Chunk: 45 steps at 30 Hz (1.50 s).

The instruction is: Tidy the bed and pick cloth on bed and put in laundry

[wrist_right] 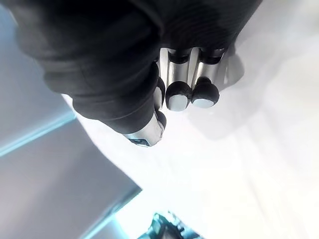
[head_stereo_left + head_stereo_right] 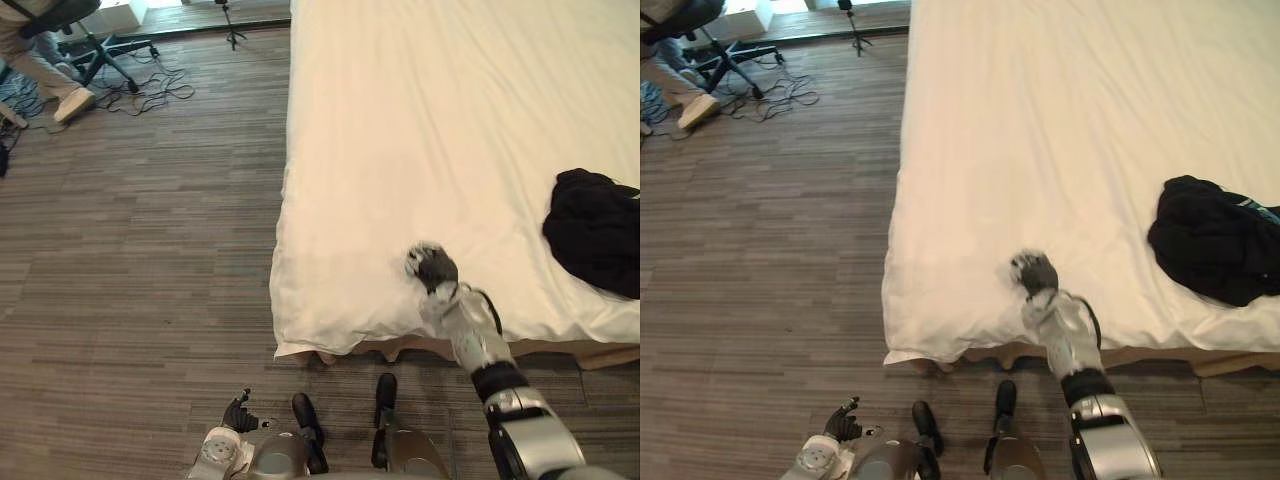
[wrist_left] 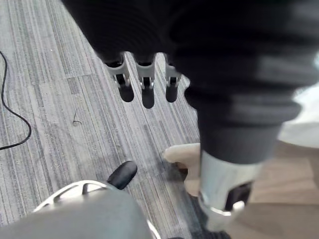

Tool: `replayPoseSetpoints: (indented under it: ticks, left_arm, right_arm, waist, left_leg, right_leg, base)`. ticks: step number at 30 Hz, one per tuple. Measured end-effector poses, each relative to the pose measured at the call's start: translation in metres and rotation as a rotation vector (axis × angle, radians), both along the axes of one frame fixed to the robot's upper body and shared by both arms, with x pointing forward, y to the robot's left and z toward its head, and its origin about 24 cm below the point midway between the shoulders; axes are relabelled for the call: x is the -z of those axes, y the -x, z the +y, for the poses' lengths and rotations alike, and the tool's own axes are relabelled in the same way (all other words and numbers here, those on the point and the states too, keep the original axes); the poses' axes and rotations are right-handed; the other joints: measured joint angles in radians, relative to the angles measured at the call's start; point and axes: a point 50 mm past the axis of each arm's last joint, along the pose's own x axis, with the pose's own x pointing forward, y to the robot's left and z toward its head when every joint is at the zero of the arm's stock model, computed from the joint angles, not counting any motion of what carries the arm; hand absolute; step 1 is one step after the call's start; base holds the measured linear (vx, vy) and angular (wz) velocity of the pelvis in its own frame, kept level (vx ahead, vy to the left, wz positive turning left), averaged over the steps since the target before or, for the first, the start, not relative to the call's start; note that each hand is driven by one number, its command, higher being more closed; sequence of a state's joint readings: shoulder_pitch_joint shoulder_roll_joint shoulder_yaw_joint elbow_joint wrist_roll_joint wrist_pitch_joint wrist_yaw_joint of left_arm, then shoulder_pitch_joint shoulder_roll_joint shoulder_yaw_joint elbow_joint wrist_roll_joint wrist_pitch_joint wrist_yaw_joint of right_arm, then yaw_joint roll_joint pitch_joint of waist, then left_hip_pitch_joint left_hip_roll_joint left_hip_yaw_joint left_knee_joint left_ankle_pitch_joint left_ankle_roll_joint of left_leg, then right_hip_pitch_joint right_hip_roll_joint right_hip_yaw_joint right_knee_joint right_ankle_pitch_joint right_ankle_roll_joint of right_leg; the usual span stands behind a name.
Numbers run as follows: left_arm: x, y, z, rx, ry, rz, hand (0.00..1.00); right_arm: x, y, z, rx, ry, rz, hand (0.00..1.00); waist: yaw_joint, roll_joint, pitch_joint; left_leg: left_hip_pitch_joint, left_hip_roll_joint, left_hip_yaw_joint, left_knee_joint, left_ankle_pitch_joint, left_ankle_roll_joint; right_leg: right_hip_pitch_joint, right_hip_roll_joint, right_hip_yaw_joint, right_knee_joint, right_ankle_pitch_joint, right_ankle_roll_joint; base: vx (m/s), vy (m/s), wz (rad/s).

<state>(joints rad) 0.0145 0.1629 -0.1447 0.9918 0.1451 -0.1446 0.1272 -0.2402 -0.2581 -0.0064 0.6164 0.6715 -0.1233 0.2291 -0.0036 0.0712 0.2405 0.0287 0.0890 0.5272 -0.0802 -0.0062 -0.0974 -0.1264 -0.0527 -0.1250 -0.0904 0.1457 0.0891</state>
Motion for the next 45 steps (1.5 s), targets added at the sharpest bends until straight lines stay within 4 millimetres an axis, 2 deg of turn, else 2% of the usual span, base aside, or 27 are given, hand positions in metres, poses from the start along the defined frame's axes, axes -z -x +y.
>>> replayPoseSetpoints:
  ticks: [1,4,6,7,8,10,12,13,14,16,17,18,19,21,22,23,24,25,26,28,30,31,32,33,35,36,45]
  left_arm:
    - [-0.001,-0.001,0.001,0.001,-0.01,-0.01,0.0]
    - [-0.004,-0.003,0.012,-0.071,-0.02,-0.043,0.0]
    - [-0.007,-0.002,0.017,-0.126,-0.015,-0.063,0.0]
    - [-0.005,0.003,0.019,-0.149,-0.013,-0.053,0.0]
    - [-0.001,0.015,0.021,-0.18,-0.008,-0.026,0.0]
    - [0.002,0.022,0.019,-0.201,0.004,-0.01,0.0]
    - [0.001,0.018,0.015,-0.219,0.032,-0.024,0.0]
    - [-0.001,0.008,0.013,-0.222,0.037,-0.036,0.0]
    - [0.0,0.006,0.017,-0.239,0.019,-0.021,0.0]
    - [0.006,0.022,0.021,-0.263,0.006,0.038,0.0]
    - [0.01,0.036,0.02,-0.275,0.004,0.081,0.0]
    - [0.011,0.039,0.019,-0.28,0.002,0.089,0.0]
    - [0.012,0.042,0.019,-0.282,-0.003,0.108,0.0]
    - [0.013,0.045,0.023,-0.282,-0.012,0.13,0.0]
    - [0.016,0.051,0.024,-0.283,-0.012,0.173,0.0]
    - [0.018,0.059,0.031,-0.284,-0.021,0.226,0.0]
    - [0.019,0.063,0.031,-0.279,-0.017,0.243,0.0]
    - [0.02,0.066,0.029,-0.27,-0.006,0.252,0.0]
    - [0.02,0.067,0.03,-0.251,-0.009,0.255,0.0]
    - [0.02,0.069,0.032,-0.255,-0.015,0.26,0.0]
    - [0.019,0.075,0.039,-0.26,-0.032,0.273,0.0]
    - [0.018,0.077,0.045,-0.262,-0.047,0.279,0.0]
    - [0.017,0.075,0.05,-0.259,-0.059,0.277,0.0]
    - [0.017,0.076,0.051,-0.262,-0.06,0.279,0.0]
    - [0.017,0.079,0.054,-0.274,-0.069,0.29,0.0]
    - [0.013,0.026,0.01,-0.192,0.101,0.13,0.0]
    - [0.014,0.026,0.01,-0.193,0.101,0.131,0.0]
  right_arm:
    - [0.012,0.014,-0.007,0.04,-0.019,0.027,0.0]
    - [0.072,0.082,-0.028,0.159,-0.006,0.295,0.0]
    - [0.111,0.146,-0.041,0.231,0.003,0.552,0.0]
    - [0.121,0.171,-0.047,0.255,0.013,0.637,0.0]
    - [0.126,0.2,-0.059,0.279,0.05,0.728,0.0]
    - [0.125,0.214,-0.069,0.321,0.074,0.755,0.0]
    - [0.127,0.214,-0.064,0.332,0.066,0.751,0.0]
    - [0.13,0.214,-0.054,0.344,0.043,0.739,0.0]
    - [0.134,0.213,-0.038,0.351,0.001,0.735,0.0]
    - [0.138,0.214,-0.013,0.353,-0.046,0.724,0.0]
    - [0.14,0.212,-0.001,0.337,-0.064,0.718,0.0]
    - [0.138,0.21,-0.004,0.35,-0.052,0.701,0.0]
    - [0.134,0.204,-0.008,0.356,-0.013,0.659,0.0]
    - [0.133,0.203,-0.008,0.357,0.014,0.652,0.0]
    - [0.13,0.195,-0.008,0.336,0.039,0.635,0.0]
    - [0.128,0.182,-0.002,0.292,0.053,0.613,0.0]
    - [0.127,0.172,-0.002,0.283,0.059,0.602,0.0]
    - [0.124,0.161,-0.006,0.281,0.08,0.585,0.0]
    - [0.122,0.151,-0.012,0.283,0.112,0.58,0.0]
    - [0.127,0.15,-0.011,0.244,0.15,0.623,0.0]
    - [0.127,0.146,-0.007,0.209,0.164,0.616,0.0]
    - [0.127,0.146,-0.005,0.197,0.162,0.614,0.0]
    - [0.127,0.146,-0.004,0.182,0.174,0.616,0.0]
    - [0.128,0.148,-0.009,0.174,0.194,0.633,0.0]
    - [0.13,0.153,-0.01,0.155,0.215,0.657,0.0]
    - [0.145,0.193,-0.011,0.055,0.225,0.83,0.0]
    - [0.146,0.198,-0.011,0.058,0.224,0.842,0.0]
  waist:
    - [-0.007,-0.003,0.0]
    - [-0.015,-0.041,-0.007]
    - [-0.015,-0.063,-0.01]
    - [-0.014,-0.061,-0.01]
    - [-0.014,-0.054,-0.014]
    - [-0.015,-0.043,-0.028]
    - [-0.018,-0.044,-0.057]
    - [-0.042,-0.054,-0.061]
    - [-0.039,-0.075,-0.059]
    - [-0.012,-0.089,-0.072]
    - [-0.005,-0.069,-0.074]
    - [-0.007,-0.069,-0.076]
    - [-0.016,-0.052,-0.074]
    - [-0.011,-0.068,-0.075]
    - [-0.009,-0.073,-0.072]
    - [-0.008,-0.118,-0.074]
    - [0.005,-0.095,-0.082]
    - [0.012,-0.066,-0.077]
    - [-0.014,-0.066,-0.076]
    - [0.006,-0.071,-0.079]
    - [0.011,-0.083,-0.081]
    - [0.011,-0.1,-0.088]
    - [0.01,-0.11,-0.092]
    - [0.01,-0.107,-0.09]
    - [0.009,-0.103,-0.087]
    - [0.001,-0.084,-0.11]
    - [0.0,-0.084,-0.11]
  left_leg:
    - [0.02,0.003,0.014,0.013,-0.017,-0.005]
    - [-0.003,0.053,-0.002,0.257,-0.118,0.008]
    - [-0.077,0.072,-0.136,0.467,-0.145,0.048]
    - [-0.103,0.079,-0.202,0.54,-0.178,0.072]
    - [-0.094,0.082,-0.293,0.563,-0.234,0.053]
    - [-0.073,0.082,-0.373,0.517,-0.272,0.046]
    - [-0.015,0.059,-0.382,0.39,-0.313,0.002]
    - [0.012,0.056,-0.32,0.335,-0.347,-0.003]
    - [0.026,0.047,-0.265,0.333,-0.346,-0.005]
    - [0.075,0.047,-0.14,0.331,-0.345,-0.006]
    - [0.105,0.051,-0.049,0.325,-0.344,-0.004]
    - [0.116,0.052,-0.023,0.321,-0.344,-0.003]
    - [0.142,0.052,0.022,0.295,-0.345,-0.001]
    - [0.16,0.021,0.031,0.298,-0.342,0.003]
    - [0.153,0.008,0.023,0.343,-0.32,0.041]
    - [0.088,-0.03,-0.037,0.398,-0.324,0.129]
    - [0.068,-0.04,-0.076,0.316,-0.321,0.145]
    - [0.057,-0.023,-0.063,0.212,-0.217,0.16]
    - [0.055,-0.021,0.007,0.162,-0.163,0.103]
    - [0.048,-0.008,0.086,0.174,-0.156,0.098]
    - [0.035,0.013,0.137,0.2,-0.15,0.087]
    - [0.025,0.021,0.167,0.212,-0.148,0.081]
    - [0.005,0.036,0.19,0.226,-0.134,0.059]
    - [-0.001,0.074,0.214,0.265,-0.131,0.053]
    - [-0.015,0.109,0.201,0.348,-0.134,0.049]
    - [0.026,0.024,-0.265,0.238,-0.158,-0.008]
    - [0.024,0.024,-0.265,0.236,-0.158,-0.009]
  right_leg:
    - [0.018,0.005,0.012,0.0,-0.009,0.001]
    - [0.062,0.006,0.067,0.006,-0.05,0.0]
    - [0.051,0.002,0.144,0.05,-0.057,0.0]
    - [0.042,0.007,0.194,0.062,-0.06,0.005]
    - [0.032,0.036,0.284,0.065,-0.067,0.017]
    - [0.003,0.066,0.382,0.065,-0.058,0.009]
    - [-0.058,0.071,0.424,0.053,-0.027,-0.001]
    - [-0.088,0.063,0.388,0.041,0.0,-0.009]
    - [-0.112,0.05,0.329,0.06,0.042,-0.023]
    - [-0.111,0.049,0.165,0.072,0.107,-0.03]
    - [-0.12,0.045,-0.009,0.128,0.054,-0.079]
    - [-0.134,0.033,-0.073,0.184,0.005,-0.094]
    - [-0.19,0.014,-0.181,0.4,-0.115,-0.137]
    - [-0.225,-0.013,-0.226,0.528,-0.15,-0.149]
    - [-0.241,-0.031,-0.246,0.573,-0.107,-0.203]
    - [-0.215,-0.019,-0.177,0.443,-0.002,-0.175]
    - [-0.17,0.016,-0.131,0.327,0.056,-0.12]
    - [-0.166,0.015,-0.186,0.411,-0.023,-0.164]
    - [-0.172,-0.107,-0.285,0.739,-0.285,-0.143]
    - [-0.037,-0.216,-0.337,0.728,-0.377,-0.093]
    - [0.069,-0.26,-0.335,0.541,-0.309,-0.034]
    - [0.116,-0.268,-0.325,0.405,-0.223,0.027]
    - [0.151,-0.221,-0.307,0.261,-0.202,0.066]
    - [0.197,-0.174,-0.304,0.134,-0.172,0.044]
    - [0.22,-0.152,-0.29,0.094,-0.165,0.033]
    - [0.194,-0.115,-0.12,0.0,-0.057,0.024]
    - [0.19,-0.116,-0.119,0.0,-0.059,0.023]
  base:
    - [0.08,-0.002,-0.37]
    - [0.07,-0.013,-0.49]
    - [0.08,-0.074,-1.01]
    - [0.08,0.12,-1.84]
    - [0.03,0.147,-1.96]
    - [0.0,0.16,-2.0]
    - [-0.03,0.226,-1.97]
    - [-0.05,0.256,-1.66]
    - [-0.04,0.208,-1.56]
    - [-0.04,0.137,-1.63]
    - [-0.03,0.082,-1.21]
    - [-0.02,0.037,-1.13]
    - [0.05,0.0,-0.49]
    - [0.06,0.012,-0.54]
    - [-0.07,-0.029,-1.03]
    - [-0.16,-0.063,-1.24]
    - [-0.25,-0.068,-1.27]
    - [-0.18,-0.03,-1.2]
    - [-0.14,-0.05,-0.95]
    - [-0.07,-0.118,-1.11]
    - [-0.06,-0.192,-1.14]
    - [-0.04,-0.227,-0.9]
    - [-0.11,-0.402,-1.16]
    - [-0.1,-0.368,-0.93]
    - [-0.07,-0.257,-0.44]
    - [-0.02,-0.07,-0.09]
    - [0.0,0.0,-0.01]
